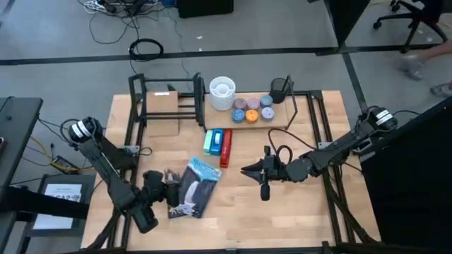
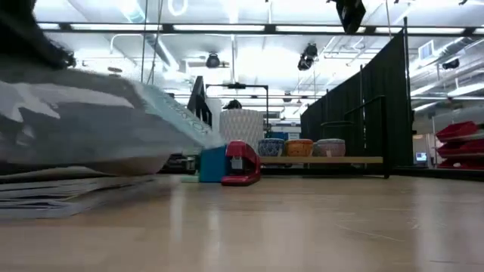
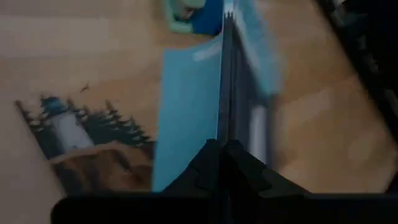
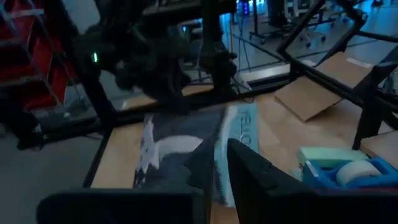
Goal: Stock shelves
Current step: Remove the blue book from the bookshelf
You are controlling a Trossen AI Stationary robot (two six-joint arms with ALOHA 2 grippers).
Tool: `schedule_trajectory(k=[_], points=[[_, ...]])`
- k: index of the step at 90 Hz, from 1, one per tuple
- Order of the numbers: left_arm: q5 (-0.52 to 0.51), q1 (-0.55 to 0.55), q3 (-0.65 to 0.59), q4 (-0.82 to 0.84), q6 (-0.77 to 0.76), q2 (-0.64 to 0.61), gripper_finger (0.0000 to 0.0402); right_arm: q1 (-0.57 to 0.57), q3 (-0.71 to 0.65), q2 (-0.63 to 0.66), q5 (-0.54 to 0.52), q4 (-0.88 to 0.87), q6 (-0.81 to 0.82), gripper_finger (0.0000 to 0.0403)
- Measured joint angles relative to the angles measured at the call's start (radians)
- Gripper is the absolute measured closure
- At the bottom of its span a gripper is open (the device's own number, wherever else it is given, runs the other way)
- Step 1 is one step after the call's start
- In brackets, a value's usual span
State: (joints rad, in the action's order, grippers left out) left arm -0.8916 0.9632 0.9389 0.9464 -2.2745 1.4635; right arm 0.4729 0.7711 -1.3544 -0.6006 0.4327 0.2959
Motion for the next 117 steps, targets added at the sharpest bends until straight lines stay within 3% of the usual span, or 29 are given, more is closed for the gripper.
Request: schedule_trajectory(k=[12, 24, 33, 44, 71, 83, 96, 117], points=[[-0.267, -0.007, 0.075, -0.029, 0.035, -0.023, 0.04, -0.023, 0.0, 0.0, 0.0, 0.025, 0.001, 0.0383], [-0.372, -0.007, 0.116, -0.032, 0.095, -0.015, 0.04, -0.046, 0.0, 0.0, 0.0, 0.048, 0.001, 0.0383], [-0.362, -0.005, 0.058, -0.033, 0.05, 0.006, 0.04, -0.052, 0.0, 0.0, 0.0, 0.047, 0.001, 0.0383], [-0.275, -0.009, 0.016, -0.077, 0.054, 0.003, 0.04, -0.055, 0.0, 0.0, 0.005, 0.047, 0.0, 0.0383], [-0.158, -0.009, 0.158, 0.119, 0.484, -0.01, 0.039, -0.063, 0.0, 0.0, 0.028, 0.045, 0.0, 0.0383], [-0.125, -0.017, 0.273, 0.244, 0.677, -0.016, 0.034, -0.065, 0.0, 0.0, 0.029, 0.045, 0.0, 0.0383], [-0.063, -0.085, 0.319, 0.277, 0.84, -0.016, 0.025, -0.065, 0.0, 0.0, 0.029, 0.045, 0.0, 0.0383], [0.218, -0.281, 0.276, 0.24, 0.944, -0.015, 0.0103, -0.065, 0.0, 0.0, 0.054, 0.044, 0.0, 0.0383]])
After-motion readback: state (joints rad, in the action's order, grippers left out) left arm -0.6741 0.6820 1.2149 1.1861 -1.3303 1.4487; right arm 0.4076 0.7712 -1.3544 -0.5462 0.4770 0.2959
